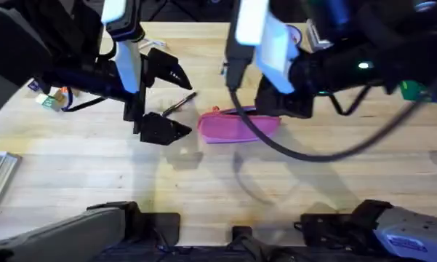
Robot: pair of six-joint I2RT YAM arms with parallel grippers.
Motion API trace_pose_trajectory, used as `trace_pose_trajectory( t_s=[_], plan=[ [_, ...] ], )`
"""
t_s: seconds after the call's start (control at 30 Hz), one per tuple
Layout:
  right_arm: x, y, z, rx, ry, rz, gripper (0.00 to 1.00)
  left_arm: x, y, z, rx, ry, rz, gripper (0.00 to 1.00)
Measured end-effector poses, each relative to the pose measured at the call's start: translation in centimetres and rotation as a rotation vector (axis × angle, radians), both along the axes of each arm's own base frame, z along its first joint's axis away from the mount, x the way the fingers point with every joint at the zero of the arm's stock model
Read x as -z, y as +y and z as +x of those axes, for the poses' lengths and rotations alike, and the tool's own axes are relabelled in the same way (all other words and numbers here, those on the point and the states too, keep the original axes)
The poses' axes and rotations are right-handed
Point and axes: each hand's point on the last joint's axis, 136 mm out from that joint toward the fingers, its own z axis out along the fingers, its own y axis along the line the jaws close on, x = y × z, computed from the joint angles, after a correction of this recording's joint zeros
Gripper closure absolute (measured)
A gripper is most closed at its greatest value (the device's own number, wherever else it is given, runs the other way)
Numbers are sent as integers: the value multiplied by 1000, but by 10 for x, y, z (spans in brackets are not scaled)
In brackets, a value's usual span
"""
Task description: Unzip the bag, pick up the pens from the table one at a time and place them inside, then zip the bag closed.
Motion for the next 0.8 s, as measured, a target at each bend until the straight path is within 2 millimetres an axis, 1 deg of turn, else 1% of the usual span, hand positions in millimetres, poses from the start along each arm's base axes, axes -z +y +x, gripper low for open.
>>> trace_pose_trajectory(
  t_s=[0.23, 0.43, 0.47, 0.57, 0.67, 0.8],
  plan=[
    [31, 16, -2, -31, 131, -3, 969, 0, 0, 0, 0, 0, 0, 8],
    [53, 21, -1, -39, 199, -26, 969, 0, 0, 0, 0, 0, 0, 7],
    [65, 23, 0, -38, 231, -46, 969, 0, 0, 0, 0, 0, 0, 7],
    [77, 24, 3, -35, 256, -63, 969, 0, 0, 0, 0, 0, 0, 7],
    [86, 25, 8, -30, 268, -70, 969, 0, 0, 0, 0, 0, 0, 7],
    [89, 29, 14, -29, 257, -60, 969, 0, 0, 0, 0, 0, 0, 7]
  ],
)
